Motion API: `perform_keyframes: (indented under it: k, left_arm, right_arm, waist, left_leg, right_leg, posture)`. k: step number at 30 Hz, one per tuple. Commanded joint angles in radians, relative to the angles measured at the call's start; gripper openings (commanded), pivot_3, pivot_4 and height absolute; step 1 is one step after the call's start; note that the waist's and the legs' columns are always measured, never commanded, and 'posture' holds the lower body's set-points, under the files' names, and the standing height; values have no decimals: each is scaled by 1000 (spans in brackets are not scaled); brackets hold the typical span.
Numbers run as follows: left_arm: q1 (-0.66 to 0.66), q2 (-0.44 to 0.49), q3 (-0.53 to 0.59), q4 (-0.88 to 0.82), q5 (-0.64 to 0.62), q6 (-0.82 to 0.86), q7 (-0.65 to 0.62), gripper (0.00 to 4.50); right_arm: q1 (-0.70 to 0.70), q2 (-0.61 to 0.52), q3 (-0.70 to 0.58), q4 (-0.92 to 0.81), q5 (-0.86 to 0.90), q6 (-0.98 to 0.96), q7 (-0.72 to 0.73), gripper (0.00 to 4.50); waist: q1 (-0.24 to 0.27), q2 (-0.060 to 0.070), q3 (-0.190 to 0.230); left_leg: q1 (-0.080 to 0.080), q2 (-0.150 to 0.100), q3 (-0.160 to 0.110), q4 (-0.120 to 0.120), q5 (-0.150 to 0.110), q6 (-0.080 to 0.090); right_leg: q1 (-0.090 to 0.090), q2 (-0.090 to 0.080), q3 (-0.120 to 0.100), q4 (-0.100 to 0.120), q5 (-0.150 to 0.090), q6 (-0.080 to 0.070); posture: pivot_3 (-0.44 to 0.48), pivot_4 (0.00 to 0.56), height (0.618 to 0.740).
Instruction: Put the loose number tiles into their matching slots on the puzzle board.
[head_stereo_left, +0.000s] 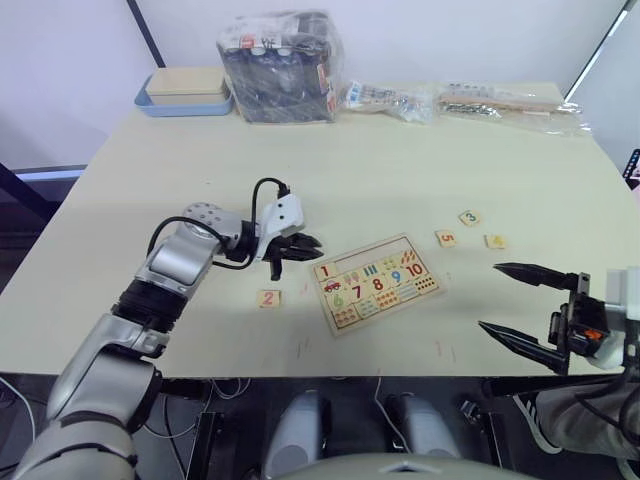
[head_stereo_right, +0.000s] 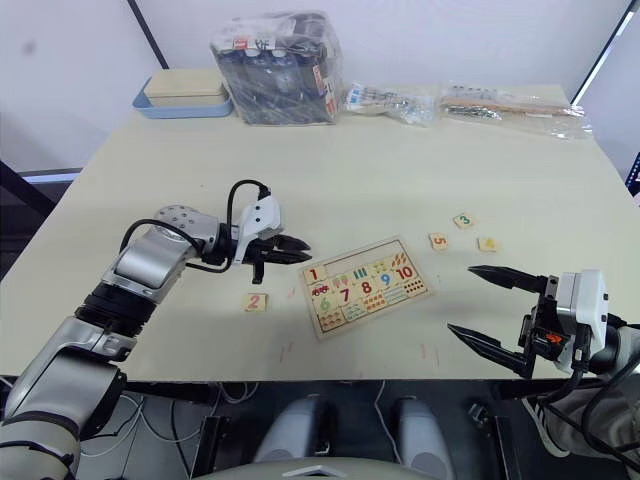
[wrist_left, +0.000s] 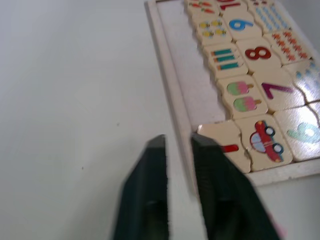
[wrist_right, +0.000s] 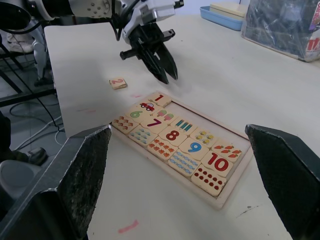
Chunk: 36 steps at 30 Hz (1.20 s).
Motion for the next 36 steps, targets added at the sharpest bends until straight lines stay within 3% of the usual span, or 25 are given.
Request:
perform_keyframes:
  k: [1,10,36]
  left_arm:
    - [-16,-1,36,-41,17,-5,-20,78]
    - [10,2,42,-111,55,37,-32,78]
    - [32,-29,27,-26,150,-34,-57,78]
  right_arm:
    - [1,2,-15,-13,12,-14,-3,4500]
    - [10,7,-13,-23,11,-15,-10,4500]
    - [22,8,-18,-31,13,-15,-15,4500]
  waist:
    - [0,0,0]
    - [-1,0,0]
    - [0,0,0]
  left_leg:
    - [0,0,0,0,0,0]
    - [0,1,0,0,0,0]
    - [0,1,0,0,0,0]
  right_leg:
    - [0,0,0,0,0,0]
    - [0,0,0,0,0,0]
    - [0,0,0,0,0,0]
  posture:
    - [0,150,740]
    - [0,150,740]
    - [0,150,740]
